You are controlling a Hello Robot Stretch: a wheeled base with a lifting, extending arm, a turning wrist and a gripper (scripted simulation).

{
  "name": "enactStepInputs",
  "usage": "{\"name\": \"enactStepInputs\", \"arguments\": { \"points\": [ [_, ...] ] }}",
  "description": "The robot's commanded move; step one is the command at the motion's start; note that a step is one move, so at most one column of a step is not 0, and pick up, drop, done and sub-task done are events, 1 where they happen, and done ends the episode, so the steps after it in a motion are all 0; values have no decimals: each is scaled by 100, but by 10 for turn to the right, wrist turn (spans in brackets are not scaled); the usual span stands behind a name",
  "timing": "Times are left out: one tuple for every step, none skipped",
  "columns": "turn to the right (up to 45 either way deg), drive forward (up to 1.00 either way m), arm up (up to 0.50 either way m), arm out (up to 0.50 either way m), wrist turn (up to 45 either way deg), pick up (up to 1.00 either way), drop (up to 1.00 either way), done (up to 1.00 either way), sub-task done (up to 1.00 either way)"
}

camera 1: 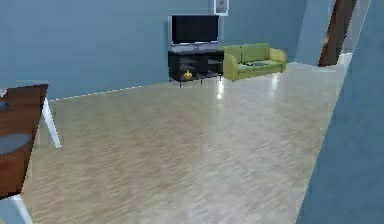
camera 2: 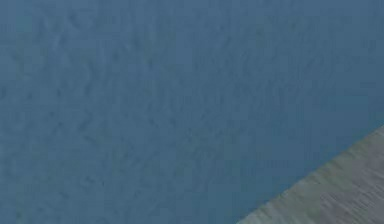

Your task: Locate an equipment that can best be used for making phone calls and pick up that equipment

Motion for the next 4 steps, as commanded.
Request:
{"name": "enactStepInputs", "arguments": {
  "points": [
    [-300, 0, 0, 0, 0, 0, 0, 0, 0],
    [0, 60, 0, 0, 0, 0, 0, 0, 0],
    [420, 0, 0, 0, 0, 0, 0, 0, 0],
    [0, 40, 0, 0, 0, 0, 0, 0, 0]
  ]
}}
